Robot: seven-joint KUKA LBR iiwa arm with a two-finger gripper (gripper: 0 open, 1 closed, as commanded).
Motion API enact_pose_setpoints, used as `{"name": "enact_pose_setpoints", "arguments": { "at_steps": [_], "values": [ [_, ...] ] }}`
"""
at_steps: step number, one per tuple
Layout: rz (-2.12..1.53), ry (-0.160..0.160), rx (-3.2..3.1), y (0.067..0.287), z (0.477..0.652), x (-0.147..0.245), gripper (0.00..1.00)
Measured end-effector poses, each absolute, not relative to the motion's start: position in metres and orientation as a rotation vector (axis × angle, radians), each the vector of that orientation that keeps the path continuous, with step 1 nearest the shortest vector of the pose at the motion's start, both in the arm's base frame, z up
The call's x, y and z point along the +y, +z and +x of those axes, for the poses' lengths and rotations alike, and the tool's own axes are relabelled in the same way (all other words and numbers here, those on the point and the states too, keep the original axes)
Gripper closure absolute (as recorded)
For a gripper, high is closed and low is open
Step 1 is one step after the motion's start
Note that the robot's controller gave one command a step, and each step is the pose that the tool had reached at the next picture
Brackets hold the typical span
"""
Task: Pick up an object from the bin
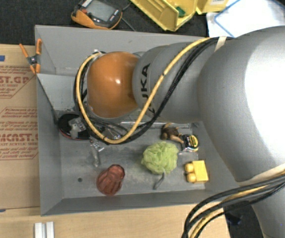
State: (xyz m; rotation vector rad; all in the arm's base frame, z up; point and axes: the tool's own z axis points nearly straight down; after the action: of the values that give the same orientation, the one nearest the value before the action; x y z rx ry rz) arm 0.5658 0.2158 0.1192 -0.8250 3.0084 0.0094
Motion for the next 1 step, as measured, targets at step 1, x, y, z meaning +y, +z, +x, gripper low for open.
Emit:
{"name": "enact_pose_setpoints", "arguments": {
  "at_steps": [1],
  "values": [
    [-0.878, 0.005, 2.997, 0.0996, 0.5565, 0.2056, 0.00]
  ]
}}
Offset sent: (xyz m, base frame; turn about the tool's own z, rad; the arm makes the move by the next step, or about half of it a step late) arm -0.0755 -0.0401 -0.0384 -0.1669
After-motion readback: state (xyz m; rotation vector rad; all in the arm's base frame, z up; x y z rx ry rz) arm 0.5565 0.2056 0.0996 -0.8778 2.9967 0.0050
